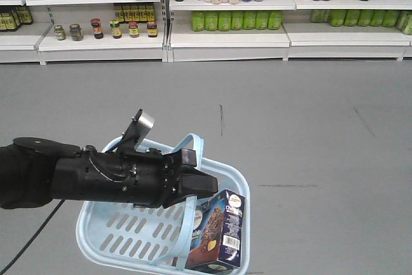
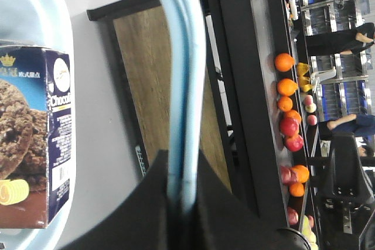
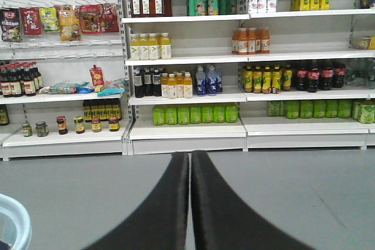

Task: Left arm holds basket, right arm returns cookies
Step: 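Carry the basket with the left gripper toward the drink shelves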

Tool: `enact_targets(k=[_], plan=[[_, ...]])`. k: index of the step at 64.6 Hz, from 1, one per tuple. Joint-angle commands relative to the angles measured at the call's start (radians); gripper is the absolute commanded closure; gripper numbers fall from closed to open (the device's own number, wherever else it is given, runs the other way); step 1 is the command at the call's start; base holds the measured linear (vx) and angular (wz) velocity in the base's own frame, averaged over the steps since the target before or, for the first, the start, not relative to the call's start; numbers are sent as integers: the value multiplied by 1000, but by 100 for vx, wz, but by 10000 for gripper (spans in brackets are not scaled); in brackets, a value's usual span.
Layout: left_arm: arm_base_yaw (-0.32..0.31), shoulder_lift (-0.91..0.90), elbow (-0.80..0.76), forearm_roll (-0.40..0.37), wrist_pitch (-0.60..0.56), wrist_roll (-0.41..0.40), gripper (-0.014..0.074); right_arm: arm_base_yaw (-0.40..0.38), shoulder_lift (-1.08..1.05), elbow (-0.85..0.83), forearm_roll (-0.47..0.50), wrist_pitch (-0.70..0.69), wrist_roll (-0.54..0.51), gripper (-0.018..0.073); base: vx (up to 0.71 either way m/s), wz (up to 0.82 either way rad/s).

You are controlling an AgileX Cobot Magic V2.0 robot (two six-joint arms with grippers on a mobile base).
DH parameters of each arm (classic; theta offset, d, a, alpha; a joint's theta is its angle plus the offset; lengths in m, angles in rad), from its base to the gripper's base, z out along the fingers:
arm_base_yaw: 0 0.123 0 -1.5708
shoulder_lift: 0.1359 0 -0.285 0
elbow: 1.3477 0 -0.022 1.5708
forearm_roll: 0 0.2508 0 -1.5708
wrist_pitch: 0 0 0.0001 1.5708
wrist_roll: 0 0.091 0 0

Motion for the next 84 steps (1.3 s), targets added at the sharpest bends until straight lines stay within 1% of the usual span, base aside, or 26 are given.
enact_targets(k=[1, 84], plan=[[-3, -51, -28, -68, 55, 12, 604, -4, -11, 3, -7, -75, -4, 567, 32, 5], [-3, -51, -28, -68, 55, 12, 604, -4, -11, 3, -7, -75, -4, 567, 32, 0]])
